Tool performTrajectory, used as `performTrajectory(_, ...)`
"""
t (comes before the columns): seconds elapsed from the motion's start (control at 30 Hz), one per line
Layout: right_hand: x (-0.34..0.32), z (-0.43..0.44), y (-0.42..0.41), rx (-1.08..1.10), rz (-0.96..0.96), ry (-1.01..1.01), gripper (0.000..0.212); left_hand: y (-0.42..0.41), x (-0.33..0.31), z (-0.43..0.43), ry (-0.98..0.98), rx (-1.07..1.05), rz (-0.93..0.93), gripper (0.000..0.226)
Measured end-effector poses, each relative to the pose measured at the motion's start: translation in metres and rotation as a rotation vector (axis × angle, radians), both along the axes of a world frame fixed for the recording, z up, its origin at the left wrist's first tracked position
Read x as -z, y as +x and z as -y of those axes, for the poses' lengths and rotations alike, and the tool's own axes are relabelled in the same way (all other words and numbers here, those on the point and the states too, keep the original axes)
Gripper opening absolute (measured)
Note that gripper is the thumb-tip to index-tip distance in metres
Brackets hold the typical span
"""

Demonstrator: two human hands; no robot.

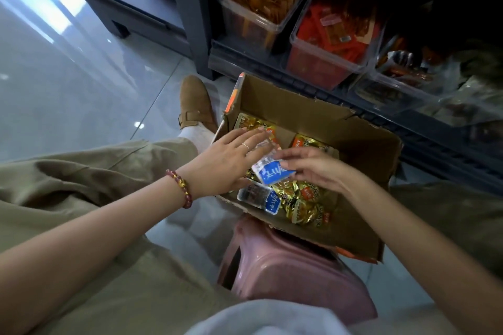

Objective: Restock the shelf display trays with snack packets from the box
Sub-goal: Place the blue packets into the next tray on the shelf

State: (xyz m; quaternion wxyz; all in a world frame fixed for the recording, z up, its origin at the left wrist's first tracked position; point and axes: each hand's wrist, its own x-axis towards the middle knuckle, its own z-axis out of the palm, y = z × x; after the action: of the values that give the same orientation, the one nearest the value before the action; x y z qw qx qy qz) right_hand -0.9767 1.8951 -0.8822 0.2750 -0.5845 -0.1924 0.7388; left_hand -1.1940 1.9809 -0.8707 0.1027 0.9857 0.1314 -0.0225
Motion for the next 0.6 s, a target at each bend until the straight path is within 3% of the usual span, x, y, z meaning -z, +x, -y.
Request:
performTrajectory(0.13, -0.019, -0.011, -0.018, 0.028, -0.267, 0.074, 0.030, 0.006, -0.010, 0.008, -0.009, -0.101, 0.105, 0.042)
performTrajectory(0.23, -0.006, -0.017, -0.019, 0.206, -0.336, 0.088, 0.027, 0.006, -0.024, -0.003, -0.149, -0.388, -0.008, 0.025)
performTrajectory(0.3, 0.019, -0.018, -0.016, 0.145, -0.072, 0.083, 0.026, 0.003, -0.022, -0.011, -0.249, -0.555, -0.005, 0.022)
performTrajectory(0.37, 0.052, -0.011, -0.012, -0.176, 0.387, 0.061, 0.029, -0.001, -0.020, -0.017, -0.331, -0.649, 0.051, 0.026)
performTrajectory(0.4, 0.071, -0.006, -0.011, -0.364, 0.526, 0.044, 0.029, -0.001, -0.019, -0.018, -0.370, -0.678, 0.076, 0.027)
performTrajectory(0.47, 0.103, 0.008, -0.017, -0.614, 0.615, 0.015, 0.022, 0.001, -0.018, -0.021, -0.440, -0.730, 0.096, 0.030)
performTrajectory(0.53, 0.125, 0.020, -0.028, -0.677, 0.672, -0.017, 0.016, 0.004, -0.018, -0.022, -0.466, -0.771, 0.079, 0.032)
performTrajectory(0.6, 0.139, 0.026, -0.039, -0.744, 0.744, -0.013, 0.024, 0.006, -0.017, -0.022, -0.466, -0.791, 0.068, 0.034)
